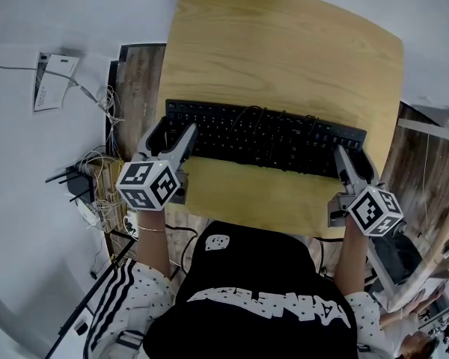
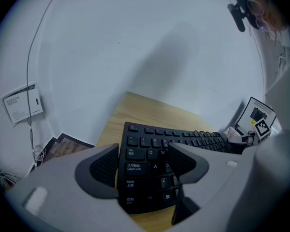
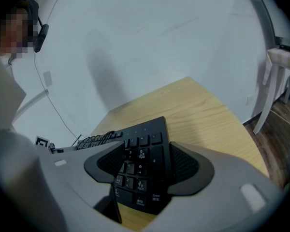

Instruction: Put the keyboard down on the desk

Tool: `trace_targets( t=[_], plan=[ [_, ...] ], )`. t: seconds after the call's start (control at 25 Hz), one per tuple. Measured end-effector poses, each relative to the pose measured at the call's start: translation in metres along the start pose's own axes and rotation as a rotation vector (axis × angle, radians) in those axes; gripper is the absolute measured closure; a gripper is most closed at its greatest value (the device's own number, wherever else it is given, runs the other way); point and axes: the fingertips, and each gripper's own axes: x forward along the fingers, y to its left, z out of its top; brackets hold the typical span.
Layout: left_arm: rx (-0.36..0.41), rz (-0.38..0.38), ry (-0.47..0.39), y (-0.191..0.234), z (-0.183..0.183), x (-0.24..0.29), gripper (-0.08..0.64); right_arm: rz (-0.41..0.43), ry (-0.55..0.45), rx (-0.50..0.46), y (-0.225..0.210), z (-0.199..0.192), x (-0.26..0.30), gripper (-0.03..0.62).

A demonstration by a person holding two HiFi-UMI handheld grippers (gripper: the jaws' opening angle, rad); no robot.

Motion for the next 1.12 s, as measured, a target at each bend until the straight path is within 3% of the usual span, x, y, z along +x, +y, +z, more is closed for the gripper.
trace_targets(
  t=[1.12],
  plan=[
    [0.009,0.021,0.007,0.003,-0.011,0.007,0.261,-0.038,0.0,0.018,-0.005,-0.007,0.006,0.284]
  ],
)
